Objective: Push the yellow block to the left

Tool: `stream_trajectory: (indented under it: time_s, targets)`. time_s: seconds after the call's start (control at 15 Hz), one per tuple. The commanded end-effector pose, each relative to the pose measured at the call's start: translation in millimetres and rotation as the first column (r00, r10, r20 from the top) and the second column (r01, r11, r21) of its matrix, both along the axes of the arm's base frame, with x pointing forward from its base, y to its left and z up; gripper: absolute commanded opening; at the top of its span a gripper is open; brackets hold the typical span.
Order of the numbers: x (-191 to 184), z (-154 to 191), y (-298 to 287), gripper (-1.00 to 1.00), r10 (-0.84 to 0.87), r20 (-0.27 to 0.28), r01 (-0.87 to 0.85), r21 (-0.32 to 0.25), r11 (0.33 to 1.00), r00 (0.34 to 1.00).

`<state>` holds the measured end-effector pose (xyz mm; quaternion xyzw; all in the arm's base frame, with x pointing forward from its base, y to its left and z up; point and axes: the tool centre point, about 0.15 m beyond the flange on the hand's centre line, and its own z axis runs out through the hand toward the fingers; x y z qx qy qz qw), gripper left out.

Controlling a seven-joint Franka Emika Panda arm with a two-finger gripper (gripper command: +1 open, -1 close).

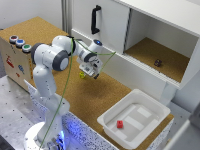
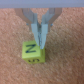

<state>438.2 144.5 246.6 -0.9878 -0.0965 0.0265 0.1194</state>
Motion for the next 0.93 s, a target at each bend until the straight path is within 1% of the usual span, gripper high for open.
stream_trajectory:
  time_s: [0.0,0.07,0.13,0.2,0.33,0.53,0.6,0.67,0.87]
  targets:
    - [-18.6,48.5,24.5,-1.00,0.030,-0.047,-0.035,-0.105,0.994,0.998]
    - [-20.8,46.3,26.9,1.00,0.034,-0.051,-0.039,-0.101,0.994,0.998]
    - [-23.6,43.0,28.7,1.00,0.035,-0.059,-0.041,-0.109,0.993,0.998]
    - [-25.9,40.2,30.2,1.00,0.045,-0.052,-0.050,-0.102,0.994,0.998]
    - [-33.4,33.3,32.0,1.00,0.096,-0.036,-0.099,-0.130,0.986,0.995]
    - [-43.9,19.8,31.7,1.00,0.151,0.017,-0.148,-0.128,0.981,0.988]
    - [-46.9,15.7,32.2,1.00,0.158,0.043,-0.152,-0.125,0.980,0.986]
    - [-49.1,9.8,33.0,1.00,0.172,0.052,-0.164,-0.131,0.978,0.984]
    - [-52.0,-6.8,29.4,1.00,0.189,0.082,-0.178,-0.119,0.977,0.979]
